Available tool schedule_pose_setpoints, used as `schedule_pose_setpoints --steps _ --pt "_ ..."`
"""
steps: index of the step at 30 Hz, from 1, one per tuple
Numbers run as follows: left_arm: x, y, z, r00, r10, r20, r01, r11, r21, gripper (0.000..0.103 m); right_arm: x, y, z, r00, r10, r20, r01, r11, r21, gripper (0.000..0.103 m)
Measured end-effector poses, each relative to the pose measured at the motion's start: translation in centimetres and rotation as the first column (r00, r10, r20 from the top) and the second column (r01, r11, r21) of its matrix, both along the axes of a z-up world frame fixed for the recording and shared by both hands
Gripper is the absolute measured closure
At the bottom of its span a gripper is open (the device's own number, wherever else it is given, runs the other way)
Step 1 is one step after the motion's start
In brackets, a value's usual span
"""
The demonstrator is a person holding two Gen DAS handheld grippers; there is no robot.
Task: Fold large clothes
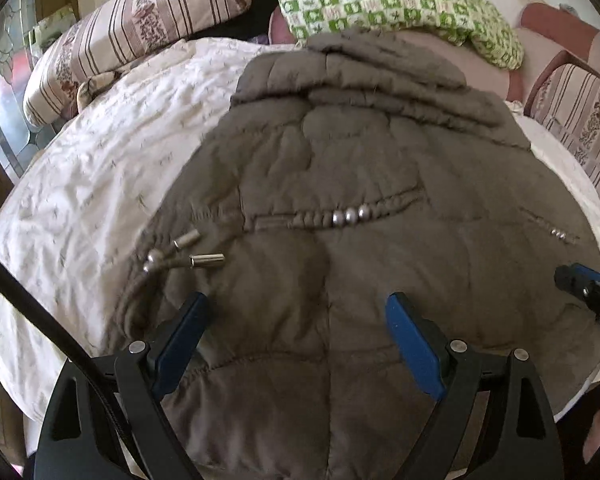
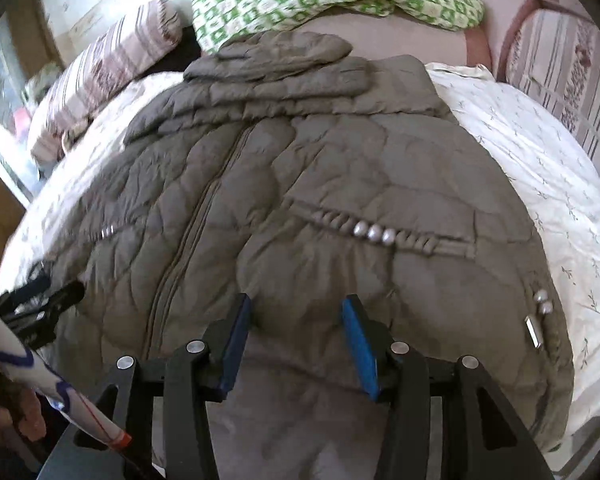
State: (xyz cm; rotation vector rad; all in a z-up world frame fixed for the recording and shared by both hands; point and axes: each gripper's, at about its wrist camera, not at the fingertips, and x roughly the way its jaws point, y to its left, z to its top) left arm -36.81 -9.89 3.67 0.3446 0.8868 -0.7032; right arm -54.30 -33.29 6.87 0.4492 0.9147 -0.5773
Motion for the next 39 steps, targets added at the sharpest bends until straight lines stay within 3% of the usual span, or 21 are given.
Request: schedule_pose_setpoints --steps 4,7,9,39 --pt "-0.5 -0.4 -0.8 0.999 -0.004 0.042 0.003 0.999 0.032 0.012 0.3 0.8 -0.9 0.999 0.018 -0.04 -0.02 0.998 -0.053 0.046" --pt "-0.7 -0.5 -1.4 0.998 0.013 0.062 -0.015 0.999 0.033 0.006 0.1 0.6 -1.5 0.999 0.006 -0.041 -0.009 0.998 -0.066 0.034" --pt "-0.8 -0.6 -1.6 0.996 0.024 0.082 -0.027 0.999 0.037 0.001 -0.1 0.4 -1.8 0.999 -0.013 -0.038 0.01 0.996 -0.087 0.018" --pt "-1.3 0.3 -2.2 0.987 0.022 0.16 -0.018 1.0 -0.025 0.0 -1.4 0.9 -2.6 0.997 0.028 0.067 -0.018 0.99 -0.142 0.008"
